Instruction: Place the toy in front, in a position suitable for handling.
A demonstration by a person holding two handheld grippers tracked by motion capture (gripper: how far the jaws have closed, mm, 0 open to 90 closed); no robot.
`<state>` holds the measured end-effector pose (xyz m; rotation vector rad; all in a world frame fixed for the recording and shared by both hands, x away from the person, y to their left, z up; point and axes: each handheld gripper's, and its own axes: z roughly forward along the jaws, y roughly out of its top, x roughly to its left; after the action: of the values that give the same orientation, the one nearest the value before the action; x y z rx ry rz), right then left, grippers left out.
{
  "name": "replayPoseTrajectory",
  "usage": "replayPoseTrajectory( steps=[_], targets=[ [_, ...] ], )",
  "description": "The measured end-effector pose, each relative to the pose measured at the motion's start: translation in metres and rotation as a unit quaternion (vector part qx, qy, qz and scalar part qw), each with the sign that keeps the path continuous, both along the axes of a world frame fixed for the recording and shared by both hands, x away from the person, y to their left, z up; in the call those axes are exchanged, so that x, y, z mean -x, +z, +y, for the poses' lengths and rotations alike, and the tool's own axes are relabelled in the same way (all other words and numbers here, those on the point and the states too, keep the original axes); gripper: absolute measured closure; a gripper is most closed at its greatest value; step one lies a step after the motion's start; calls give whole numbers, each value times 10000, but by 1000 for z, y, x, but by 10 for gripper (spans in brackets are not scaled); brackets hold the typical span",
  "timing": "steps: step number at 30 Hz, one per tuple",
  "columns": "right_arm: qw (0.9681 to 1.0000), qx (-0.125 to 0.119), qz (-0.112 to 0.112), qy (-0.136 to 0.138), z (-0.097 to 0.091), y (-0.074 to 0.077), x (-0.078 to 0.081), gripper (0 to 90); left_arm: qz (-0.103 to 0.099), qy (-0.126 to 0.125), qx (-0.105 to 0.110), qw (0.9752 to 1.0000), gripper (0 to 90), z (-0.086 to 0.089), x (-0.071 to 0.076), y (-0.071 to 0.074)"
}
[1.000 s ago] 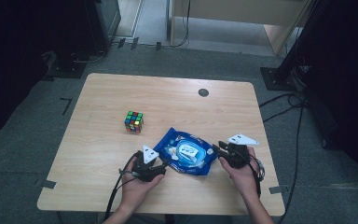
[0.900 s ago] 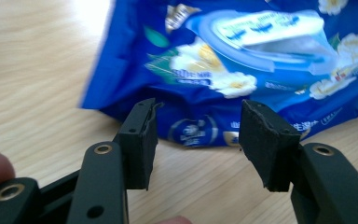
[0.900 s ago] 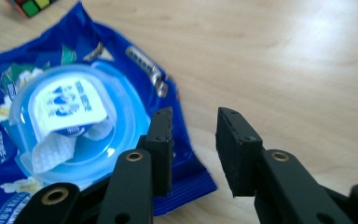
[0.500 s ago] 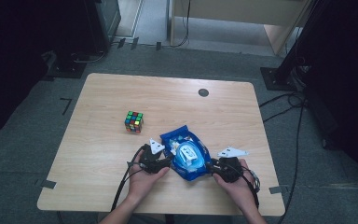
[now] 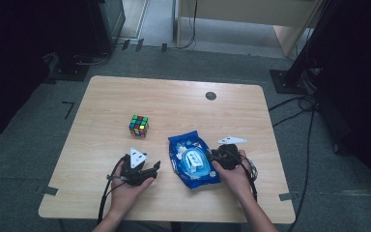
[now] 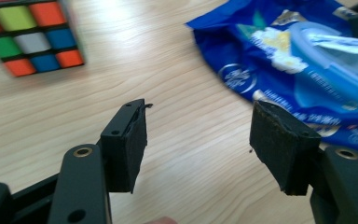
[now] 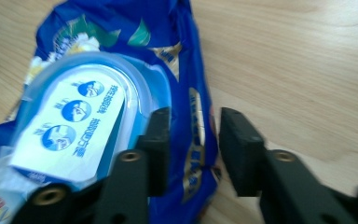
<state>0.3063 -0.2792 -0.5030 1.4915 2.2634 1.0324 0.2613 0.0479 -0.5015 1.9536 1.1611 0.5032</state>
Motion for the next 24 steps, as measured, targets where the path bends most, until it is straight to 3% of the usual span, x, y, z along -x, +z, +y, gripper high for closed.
replayPoseTrajectory(
  steps=[2,3,5,9,12,17,20,24],
  targets=[
    [9999,-52,-65,-133,0,-2,-1,846,-38,117,-44,9999,353,6,-1,-1],
    [9995,-200,-87,-210,-2,0,-2,900,-75,185,-42,9998,344,8,-3,-2],
    [9981,-428,-110,-433,-9,3,-5,900,-130,290,8,9995,327,11,-6,-1],
    [9957,-305,-335,-811,-23,9,-12,900,-196,383,34,9991,302,13,-12,0],
    [9897,-334,-450,-1320,-44,8,-19,900,-214,437,42,9988,293,13,-18,1],
    [9794,-393,-478,-1923,-80,2,-27,900,-224,562,55,9982,287,16,-26,-1],
    [9780,-327,-540,-1989,-90,-1,-29,900,-195,640,68,9977,283,17,-31,-3],
    [9816,-307,-631,-1777,-92,-3,-30,882,-150,793,54,9967,267,19,-37,-6]
  ],
)
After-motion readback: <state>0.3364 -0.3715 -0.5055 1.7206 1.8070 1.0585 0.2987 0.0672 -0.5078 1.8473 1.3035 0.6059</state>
